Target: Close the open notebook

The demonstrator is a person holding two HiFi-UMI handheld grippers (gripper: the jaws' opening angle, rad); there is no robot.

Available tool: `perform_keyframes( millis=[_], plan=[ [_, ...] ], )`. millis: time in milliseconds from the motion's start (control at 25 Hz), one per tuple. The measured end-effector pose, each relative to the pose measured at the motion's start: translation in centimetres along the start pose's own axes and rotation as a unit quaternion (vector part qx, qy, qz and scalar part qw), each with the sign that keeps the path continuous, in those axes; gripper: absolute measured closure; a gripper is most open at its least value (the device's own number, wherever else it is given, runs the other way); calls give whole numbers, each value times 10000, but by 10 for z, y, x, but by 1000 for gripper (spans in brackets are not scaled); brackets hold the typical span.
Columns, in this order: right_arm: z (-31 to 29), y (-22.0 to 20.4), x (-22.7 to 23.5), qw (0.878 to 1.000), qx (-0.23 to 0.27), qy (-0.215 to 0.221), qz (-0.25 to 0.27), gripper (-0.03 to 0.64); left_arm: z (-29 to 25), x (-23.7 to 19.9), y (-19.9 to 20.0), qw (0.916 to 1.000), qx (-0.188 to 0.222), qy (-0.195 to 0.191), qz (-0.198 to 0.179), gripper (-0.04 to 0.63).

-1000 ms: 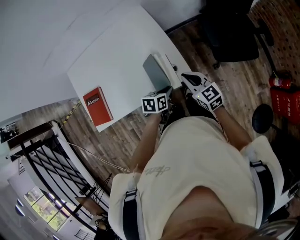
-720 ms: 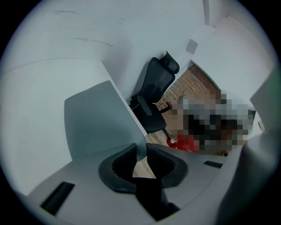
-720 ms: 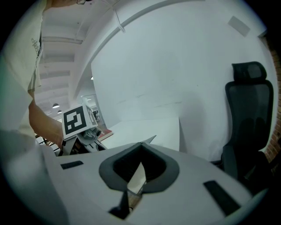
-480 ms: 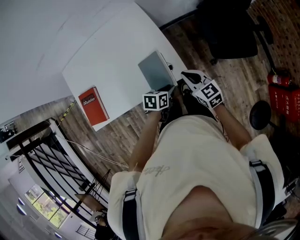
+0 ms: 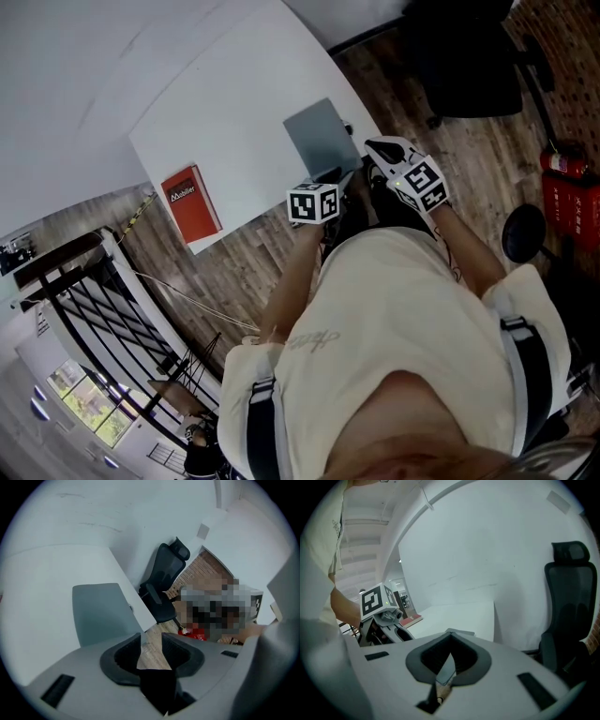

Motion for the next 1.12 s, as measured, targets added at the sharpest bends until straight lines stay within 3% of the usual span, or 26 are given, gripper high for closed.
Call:
perform_keyframes(
  millis=[520,680,1120],
  plan=[
    [-15,25,-33,9980,-41,406,482,609,69,-53,-9,9938,949,406,408,447],
    [-24,46,-37,9966,111,485,653,609,96,-63,-2,9859,1513,522,483,519],
    [-20,132,-49,9874,849,562,1213,609,177,-47,49,9569,2767,824,-326,568]
  ],
)
Point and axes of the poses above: the fingertips, and each gripper's own axes: z backward along the fingers, x to its right, y out of its top, the point moved 4 cm from there along z, backward along the fingers, and after that the axes turned 12 degrees about z, right-handed, at the moved point
